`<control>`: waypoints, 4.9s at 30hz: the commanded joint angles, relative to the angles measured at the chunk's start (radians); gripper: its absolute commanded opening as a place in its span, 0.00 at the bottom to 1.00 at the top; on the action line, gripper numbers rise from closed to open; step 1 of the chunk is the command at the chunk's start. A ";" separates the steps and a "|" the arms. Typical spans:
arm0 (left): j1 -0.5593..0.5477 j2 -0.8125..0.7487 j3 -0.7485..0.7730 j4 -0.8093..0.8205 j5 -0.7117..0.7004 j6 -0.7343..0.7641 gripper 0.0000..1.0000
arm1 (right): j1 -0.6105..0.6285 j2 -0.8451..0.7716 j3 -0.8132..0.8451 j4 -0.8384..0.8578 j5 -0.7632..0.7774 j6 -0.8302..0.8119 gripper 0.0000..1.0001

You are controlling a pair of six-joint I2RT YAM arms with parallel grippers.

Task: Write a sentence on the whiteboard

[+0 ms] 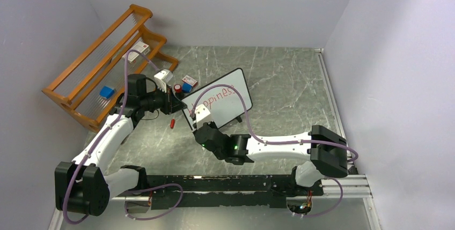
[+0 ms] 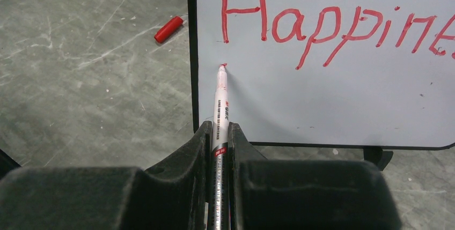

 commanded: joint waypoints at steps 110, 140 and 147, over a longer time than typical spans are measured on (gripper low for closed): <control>0.009 0.011 -0.017 -0.084 -0.099 0.054 0.05 | -0.004 0.016 -0.002 -0.053 0.041 0.069 0.00; 0.008 0.015 -0.018 -0.084 -0.094 0.054 0.05 | -0.004 -0.002 -0.022 -0.034 0.026 0.072 0.00; 0.009 0.014 -0.020 -0.084 -0.092 0.053 0.05 | -0.012 -0.009 -0.002 -0.011 0.041 0.045 0.00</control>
